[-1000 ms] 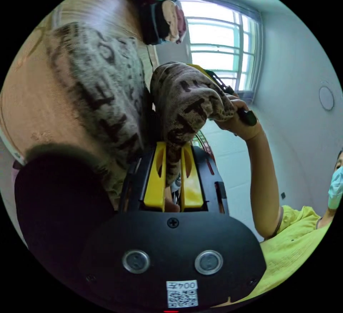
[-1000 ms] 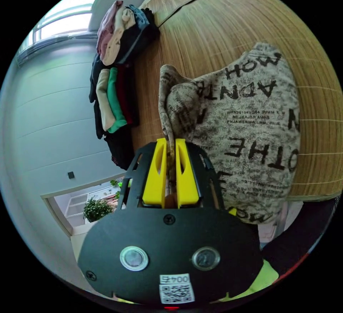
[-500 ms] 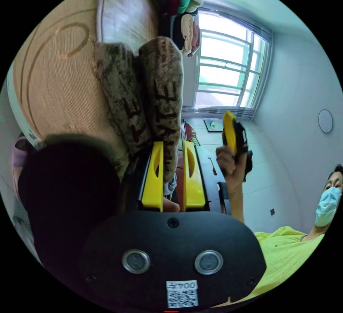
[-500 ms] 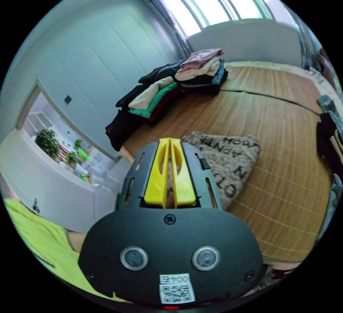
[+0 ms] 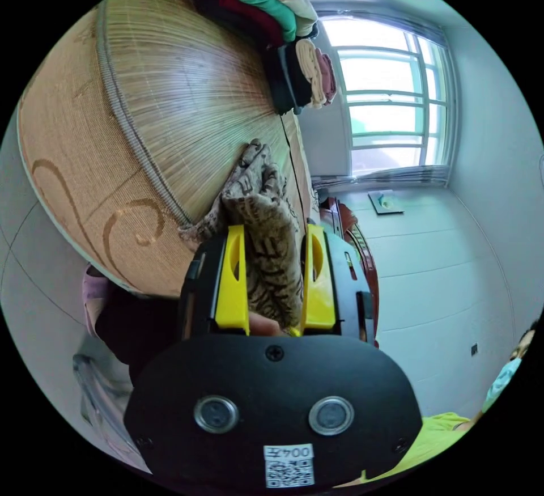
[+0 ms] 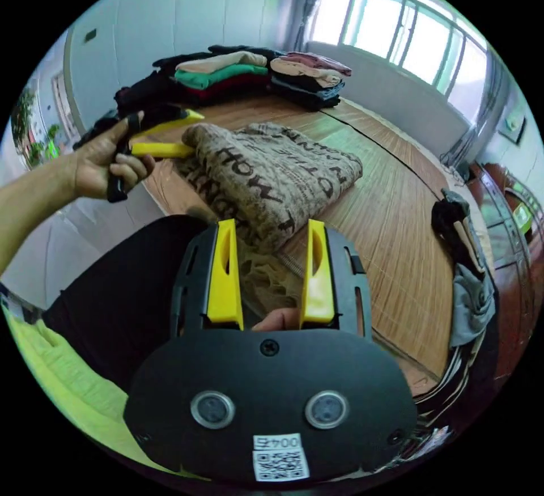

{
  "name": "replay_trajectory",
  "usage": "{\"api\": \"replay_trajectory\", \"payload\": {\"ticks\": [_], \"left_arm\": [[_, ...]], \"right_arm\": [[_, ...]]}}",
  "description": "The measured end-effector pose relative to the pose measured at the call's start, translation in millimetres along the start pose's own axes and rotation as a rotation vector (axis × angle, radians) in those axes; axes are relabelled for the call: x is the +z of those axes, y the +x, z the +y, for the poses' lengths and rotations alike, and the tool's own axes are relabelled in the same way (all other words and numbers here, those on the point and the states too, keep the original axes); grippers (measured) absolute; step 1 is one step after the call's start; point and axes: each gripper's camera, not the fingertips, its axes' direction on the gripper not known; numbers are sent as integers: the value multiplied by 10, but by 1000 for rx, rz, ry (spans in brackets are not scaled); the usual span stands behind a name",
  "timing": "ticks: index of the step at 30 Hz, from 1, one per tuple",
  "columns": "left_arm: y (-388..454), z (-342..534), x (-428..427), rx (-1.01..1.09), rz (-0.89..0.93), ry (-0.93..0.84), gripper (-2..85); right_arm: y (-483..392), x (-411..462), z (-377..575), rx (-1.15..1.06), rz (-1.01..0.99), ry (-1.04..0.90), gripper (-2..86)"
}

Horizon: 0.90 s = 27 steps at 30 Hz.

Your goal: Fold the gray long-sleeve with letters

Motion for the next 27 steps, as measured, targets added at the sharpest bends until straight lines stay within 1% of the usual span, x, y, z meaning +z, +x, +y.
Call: {"api": "replay_trajectory", "payload": {"ticks": [4, 7, 9, 12, 13, 15, 16, 17, 18, 19, 20, 25, 27], "left_arm": [[224, 119, 131, -5, -37, 0, 84], [473, 250, 174, 28, -73, 8, 56], [665, 353, 174, 65, -100, 13, 46], [1044, 612, 70, 141, -132, 47, 38], [1188, 761, 20, 196, -156, 61, 38], [1249, 963, 6, 260, -231, 77, 41], [1120, 1029, 38, 235, -268, 62, 44], [892, 1060, 67, 176, -223, 43, 49], [768, 1077, 71, 143, -181, 38, 52], [565, 1125, 45, 75, -99, 41, 60], [487, 1194, -33, 54, -54, 73, 67], [644, 1421, -505, 128, -53, 191, 82], [876, 1480, -602, 205, -71, 228, 74]], "right_arm": [[-274, 72, -76, -130, 142, -20, 155], [-337, 99, -98, -182, 220, -30, 113], [-251, 43, -85, -176, 200, -9, 90], [-53, -103, -46, -132, 153, 46, 82], [-12, -128, -30, -125, 144, 58, 82], [123, -110, 65, -133, 106, 64, 81], [148, -68, 88, -146, 95, 45, 83], [201, 27, 136, -166, 77, 1, 85], [265, 70, 199, -180, 75, 3, 87], [304, 75, 225, -185, 75, 8, 89], [401, 70, 258, -186, 63, 9, 92], [1001, -106, 396, -111, -39, 46, 91], [1344, -263, 482, -36, -91, 110, 74]]}}
